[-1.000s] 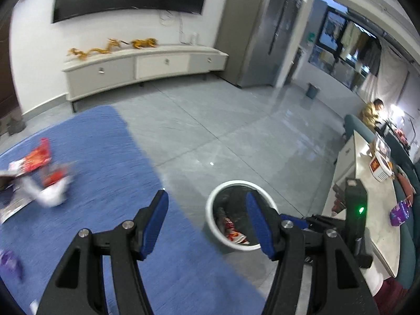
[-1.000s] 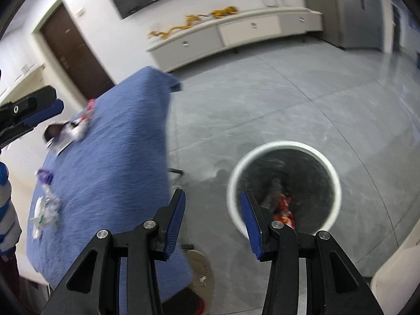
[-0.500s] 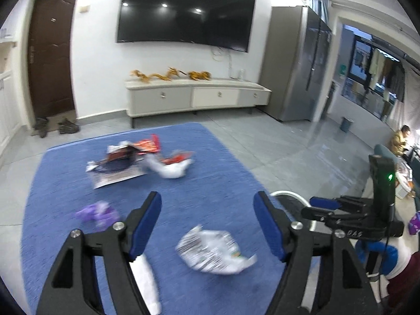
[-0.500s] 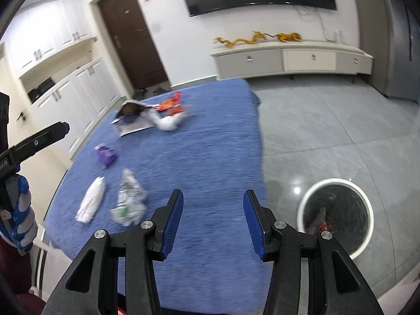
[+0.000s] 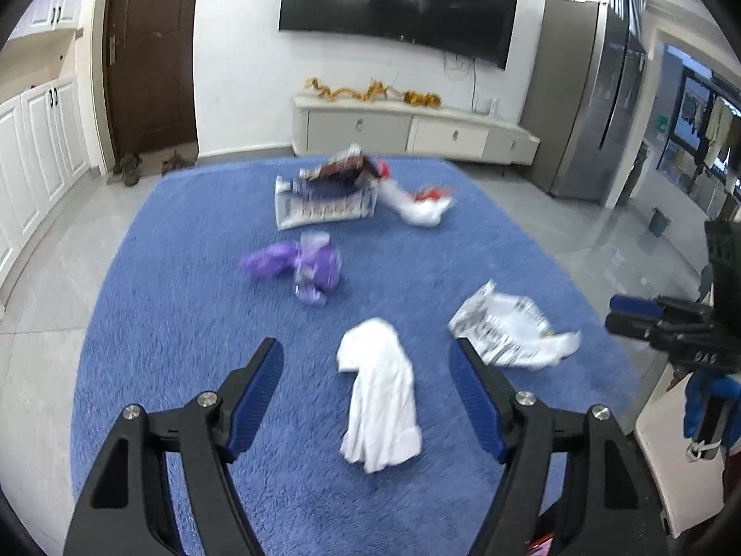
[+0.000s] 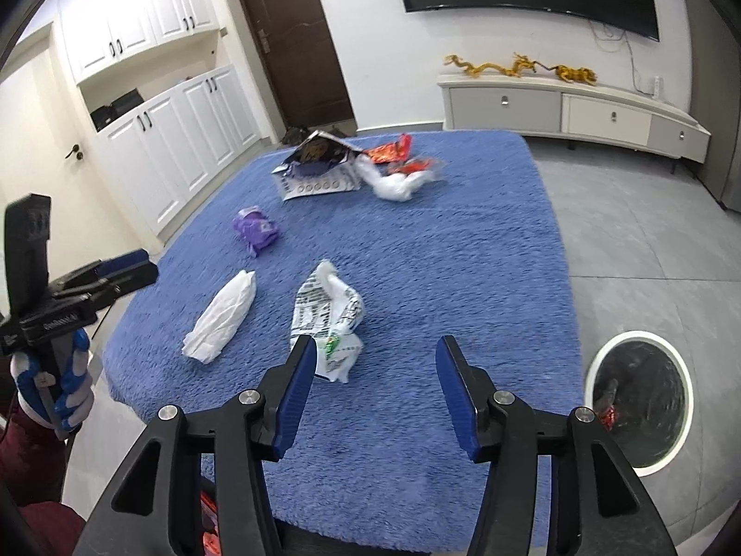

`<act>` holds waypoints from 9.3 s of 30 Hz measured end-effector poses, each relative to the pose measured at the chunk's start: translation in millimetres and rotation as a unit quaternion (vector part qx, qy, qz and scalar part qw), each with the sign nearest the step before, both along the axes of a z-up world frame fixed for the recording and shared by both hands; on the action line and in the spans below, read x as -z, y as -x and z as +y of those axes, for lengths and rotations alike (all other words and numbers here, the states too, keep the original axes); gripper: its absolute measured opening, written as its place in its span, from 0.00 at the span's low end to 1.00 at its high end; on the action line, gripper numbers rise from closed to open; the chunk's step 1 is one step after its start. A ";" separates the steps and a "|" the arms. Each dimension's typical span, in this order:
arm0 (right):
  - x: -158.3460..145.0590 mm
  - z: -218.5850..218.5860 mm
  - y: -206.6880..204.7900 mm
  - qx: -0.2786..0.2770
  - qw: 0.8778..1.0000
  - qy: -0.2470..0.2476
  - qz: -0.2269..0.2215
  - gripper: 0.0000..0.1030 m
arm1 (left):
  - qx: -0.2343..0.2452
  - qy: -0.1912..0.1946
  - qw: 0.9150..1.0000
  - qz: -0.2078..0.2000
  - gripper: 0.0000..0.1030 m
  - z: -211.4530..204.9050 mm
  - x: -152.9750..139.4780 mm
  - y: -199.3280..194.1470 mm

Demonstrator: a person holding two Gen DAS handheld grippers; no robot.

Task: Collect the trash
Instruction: 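Move both tools back to the white cloth and white printed bag on the rug, then grasp the white cloth with the left tool while the right grasps the white printed plastic bag, then carry both items over the bin while the right tool opens to drop the printed bag, then open the left tool to drop the white cloth, then move both tools back to the rug, then grasp the purple bag with the left tool while the right grasps the brown snack wrapper, then carry both items over the bin and open both tools to drop them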

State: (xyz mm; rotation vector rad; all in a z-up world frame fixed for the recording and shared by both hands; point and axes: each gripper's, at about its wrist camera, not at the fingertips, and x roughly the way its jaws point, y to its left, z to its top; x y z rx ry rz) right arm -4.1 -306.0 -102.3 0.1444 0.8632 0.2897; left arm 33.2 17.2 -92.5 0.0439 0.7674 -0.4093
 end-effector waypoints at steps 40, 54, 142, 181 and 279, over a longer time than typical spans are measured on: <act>46.5 53.6 -53.3 -0.067 0.997 0.011 0.047 0.14 | 0.017 -0.030 0.997 0.063 0.09 -22.3 71.0 -13.5; 31.9 25.0 -39.7 -0.060 0.998 -0.027 0.013 0.11 | 0.014 -0.023 0.998 0.064 0.08 -35.6 49.3 -10.8; 42.2 -214.6 0.2 0.239 0.971 -0.022 -0.017 0.45 | 0.194 -0.040 0.980 0.013 0.49 -314.5 -12.6 -34.0; -36.7 -2.0 -70.8 0.033 0.997 0.053 -0.055 0.52 | -0.095 0.023 0.995 -0.028 0.56 50.7 -24.2 -60.4; 144.9 -305.7 28.0 0.284 0.943 -0.165 0.056 0.02 | 0.300 -0.027 0.945 0.129 0.32 -443.1 48.5 -53.4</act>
